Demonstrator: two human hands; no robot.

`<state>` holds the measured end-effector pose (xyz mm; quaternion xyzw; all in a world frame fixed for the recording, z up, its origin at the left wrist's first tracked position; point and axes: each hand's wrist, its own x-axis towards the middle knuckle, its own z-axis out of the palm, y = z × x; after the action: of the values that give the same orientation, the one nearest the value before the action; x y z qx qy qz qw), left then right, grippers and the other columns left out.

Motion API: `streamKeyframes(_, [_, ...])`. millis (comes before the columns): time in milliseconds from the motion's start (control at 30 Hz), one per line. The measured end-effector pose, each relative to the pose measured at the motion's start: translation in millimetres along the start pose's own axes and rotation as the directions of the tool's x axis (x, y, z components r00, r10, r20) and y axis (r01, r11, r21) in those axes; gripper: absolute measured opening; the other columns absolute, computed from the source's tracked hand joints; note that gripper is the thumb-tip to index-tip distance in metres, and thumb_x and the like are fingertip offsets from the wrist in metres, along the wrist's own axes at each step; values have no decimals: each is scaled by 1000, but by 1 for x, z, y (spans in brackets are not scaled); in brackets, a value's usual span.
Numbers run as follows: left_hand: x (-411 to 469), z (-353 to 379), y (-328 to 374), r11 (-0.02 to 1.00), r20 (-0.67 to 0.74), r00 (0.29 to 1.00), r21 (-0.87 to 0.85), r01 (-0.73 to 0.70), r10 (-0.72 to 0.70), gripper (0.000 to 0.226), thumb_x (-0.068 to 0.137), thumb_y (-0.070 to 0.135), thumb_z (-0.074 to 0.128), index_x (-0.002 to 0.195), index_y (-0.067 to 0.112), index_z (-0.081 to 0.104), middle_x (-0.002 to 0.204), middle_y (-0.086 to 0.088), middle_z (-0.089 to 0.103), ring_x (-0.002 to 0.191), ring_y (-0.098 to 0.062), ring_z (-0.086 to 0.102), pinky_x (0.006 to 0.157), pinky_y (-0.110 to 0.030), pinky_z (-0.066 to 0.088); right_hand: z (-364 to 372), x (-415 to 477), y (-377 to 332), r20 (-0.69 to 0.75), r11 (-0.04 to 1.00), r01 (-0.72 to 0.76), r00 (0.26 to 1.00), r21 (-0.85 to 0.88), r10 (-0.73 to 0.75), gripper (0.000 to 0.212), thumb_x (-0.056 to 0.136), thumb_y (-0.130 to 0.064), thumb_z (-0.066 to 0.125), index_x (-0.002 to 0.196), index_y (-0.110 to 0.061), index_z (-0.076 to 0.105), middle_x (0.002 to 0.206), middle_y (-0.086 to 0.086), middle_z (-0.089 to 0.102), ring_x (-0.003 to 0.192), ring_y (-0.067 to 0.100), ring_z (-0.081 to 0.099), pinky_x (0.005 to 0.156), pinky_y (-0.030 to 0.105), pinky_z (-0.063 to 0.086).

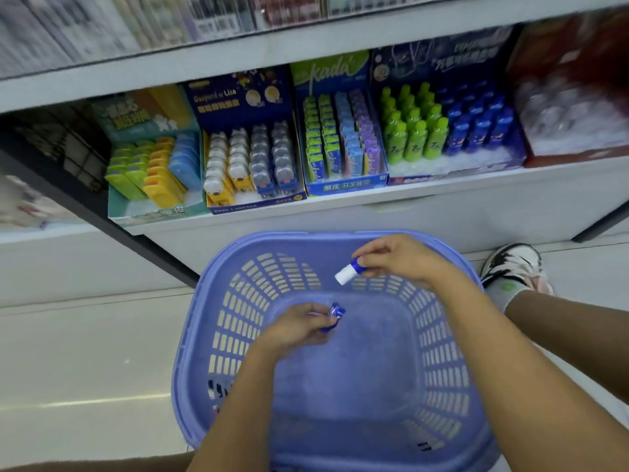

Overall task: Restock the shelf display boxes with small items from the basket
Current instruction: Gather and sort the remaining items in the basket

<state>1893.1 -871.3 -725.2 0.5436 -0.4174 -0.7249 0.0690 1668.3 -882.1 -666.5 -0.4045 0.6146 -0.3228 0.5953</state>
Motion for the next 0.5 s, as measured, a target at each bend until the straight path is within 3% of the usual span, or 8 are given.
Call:
streamKeyframes(100, [-15, 11, 22, 967, -38, 981, -168, -192, 188, 12, 87, 6, 63, 97, 14, 61, 86, -1, 66, 81, -15, 66, 82, -26, 55, -8, -30, -17, -69, 972, 122, 992, 200, -110, 14, 86, 1, 61, 94, -5, 69, 87, 7, 71, 71, 10, 69, 68, 18, 57])
streamKeyframes(200, [-31, 25, 41, 899, -57, 937, -270, -346, 344, 17, 86, -1, 61, 99, 11, 60, 85, -1, 69, 79, -12, 67, 78, -24, 57, -14, -56, -27, -117, 938, 208, 976, 279, -182, 15, 86, 0, 60, 92, -10, 70, 89, 6, 72, 74, 13, 68, 72, 19, 57])
streamKeyframes(500, [-75, 49, 83, 811, -20, 831, -206, -547, 556, 20, 79, -1, 64, 95, 12, 61, 83, -2, 67, 68, -9, 66, 62, -21, 55, -29, -106, -51, -190, 918, 349, 930, 186, -315, 17, 82, -1, 64, 89, -15, 72, 85, 6, 72, 71, 10, 67, 71, 18, 56])
